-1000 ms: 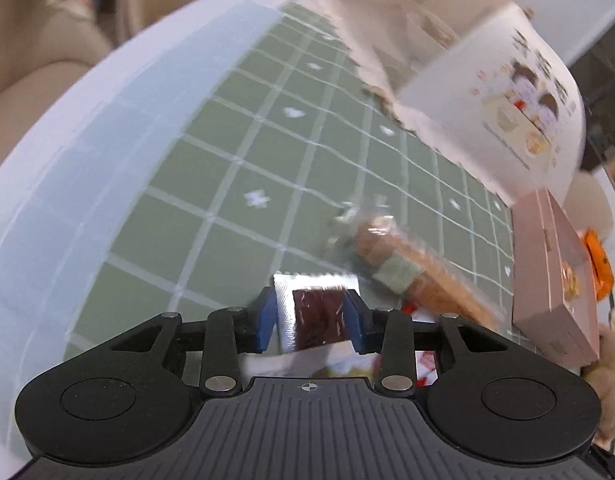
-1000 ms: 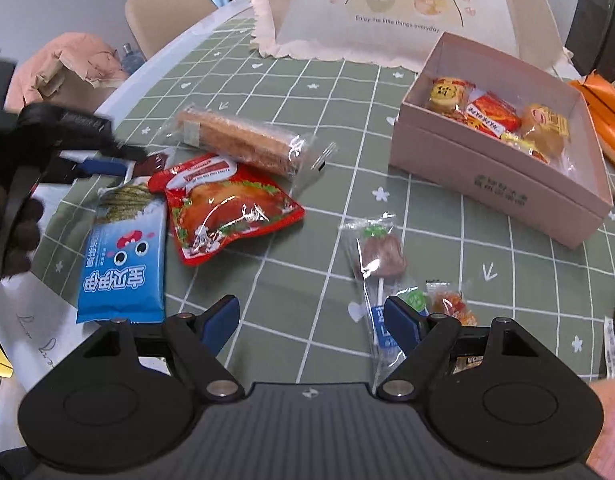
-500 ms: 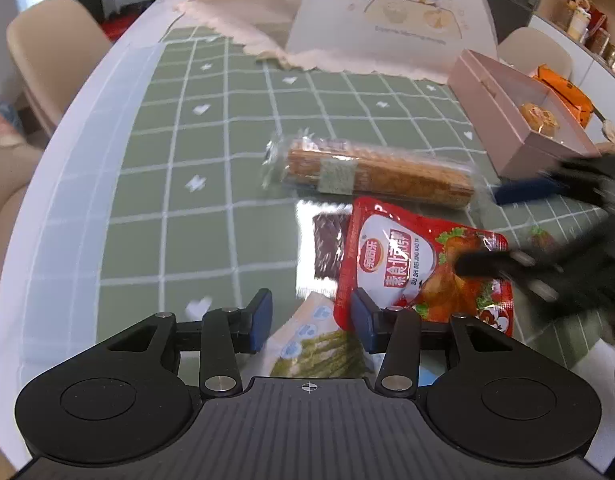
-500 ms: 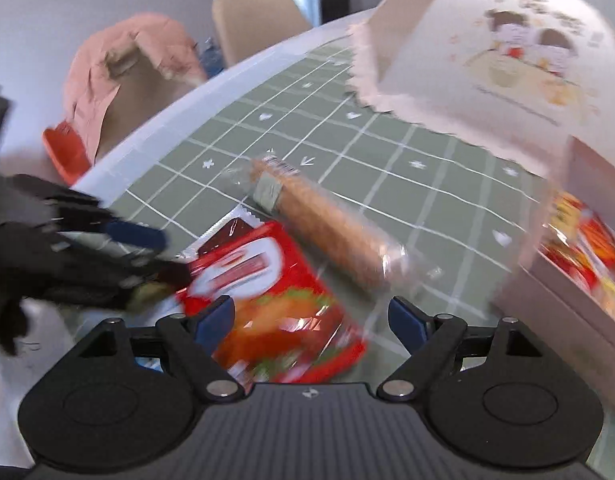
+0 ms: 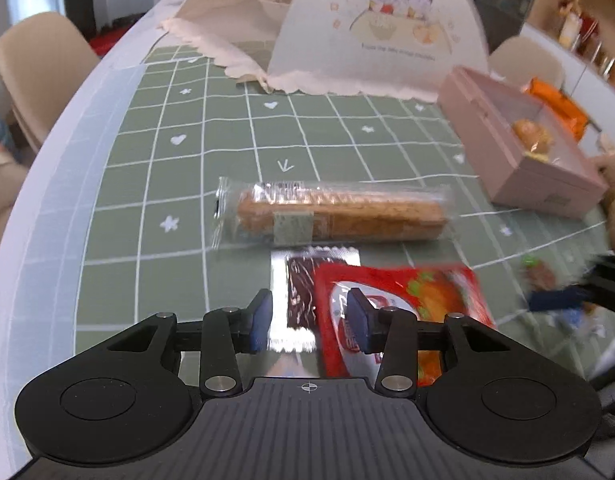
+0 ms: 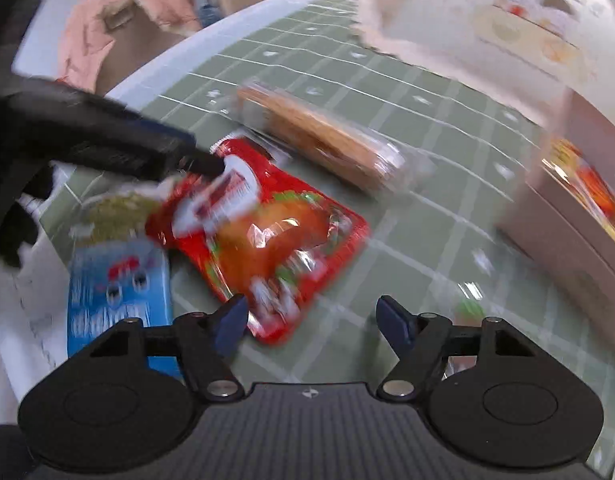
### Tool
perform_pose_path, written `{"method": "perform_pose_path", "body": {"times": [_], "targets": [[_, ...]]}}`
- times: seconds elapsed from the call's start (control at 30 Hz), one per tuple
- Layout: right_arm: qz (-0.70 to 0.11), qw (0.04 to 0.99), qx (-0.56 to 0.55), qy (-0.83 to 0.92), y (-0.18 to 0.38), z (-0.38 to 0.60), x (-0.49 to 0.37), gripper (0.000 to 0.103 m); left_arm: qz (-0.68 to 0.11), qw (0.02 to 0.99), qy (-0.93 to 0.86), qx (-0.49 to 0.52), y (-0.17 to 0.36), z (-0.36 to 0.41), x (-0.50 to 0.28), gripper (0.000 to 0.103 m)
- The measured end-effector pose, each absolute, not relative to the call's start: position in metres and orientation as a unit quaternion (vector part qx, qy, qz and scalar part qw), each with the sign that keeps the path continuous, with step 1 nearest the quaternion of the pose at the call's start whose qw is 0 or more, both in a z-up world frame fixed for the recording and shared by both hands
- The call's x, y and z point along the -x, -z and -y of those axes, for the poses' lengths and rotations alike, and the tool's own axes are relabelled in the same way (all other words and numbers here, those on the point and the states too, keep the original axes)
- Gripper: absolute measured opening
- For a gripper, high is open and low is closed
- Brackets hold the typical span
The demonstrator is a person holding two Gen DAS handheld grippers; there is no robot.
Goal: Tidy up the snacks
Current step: 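Grasp the brown chocolate packet with the left tool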
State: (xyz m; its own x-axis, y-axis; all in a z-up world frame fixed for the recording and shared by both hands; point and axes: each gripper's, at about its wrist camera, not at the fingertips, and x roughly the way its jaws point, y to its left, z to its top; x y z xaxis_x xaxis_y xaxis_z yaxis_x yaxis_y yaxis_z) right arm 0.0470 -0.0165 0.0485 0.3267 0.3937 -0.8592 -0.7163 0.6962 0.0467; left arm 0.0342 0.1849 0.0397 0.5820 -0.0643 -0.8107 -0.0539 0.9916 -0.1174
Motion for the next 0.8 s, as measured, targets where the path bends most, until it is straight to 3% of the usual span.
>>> {"method": "perform_pose_path", "body": {"times": [0.27, 0.47, 0.8], "targets": [[-0.445, 0.833, 0.155, -0.290, -0.068, 0.076, -0.035, 0.078, -0.456, 0.880, 0.112, 0.066, -0.038, -0.145, -0.051, 0.048], [-0.458, 0.843, 0.118, -0.256, -0.065, 0.099, -0.041, 0.078, -0.427, 0.900, 0.047, 0.077, -0.046, -0.171, -0.042, 0.045], [-0.448, 0.864, 0.100, -0.207, -0.066, 0.116, -0.043, 0.078, -0.439, 0.892, 0.099, -0.044, -0.033, -0.107, -0.036, 0.045]]}}
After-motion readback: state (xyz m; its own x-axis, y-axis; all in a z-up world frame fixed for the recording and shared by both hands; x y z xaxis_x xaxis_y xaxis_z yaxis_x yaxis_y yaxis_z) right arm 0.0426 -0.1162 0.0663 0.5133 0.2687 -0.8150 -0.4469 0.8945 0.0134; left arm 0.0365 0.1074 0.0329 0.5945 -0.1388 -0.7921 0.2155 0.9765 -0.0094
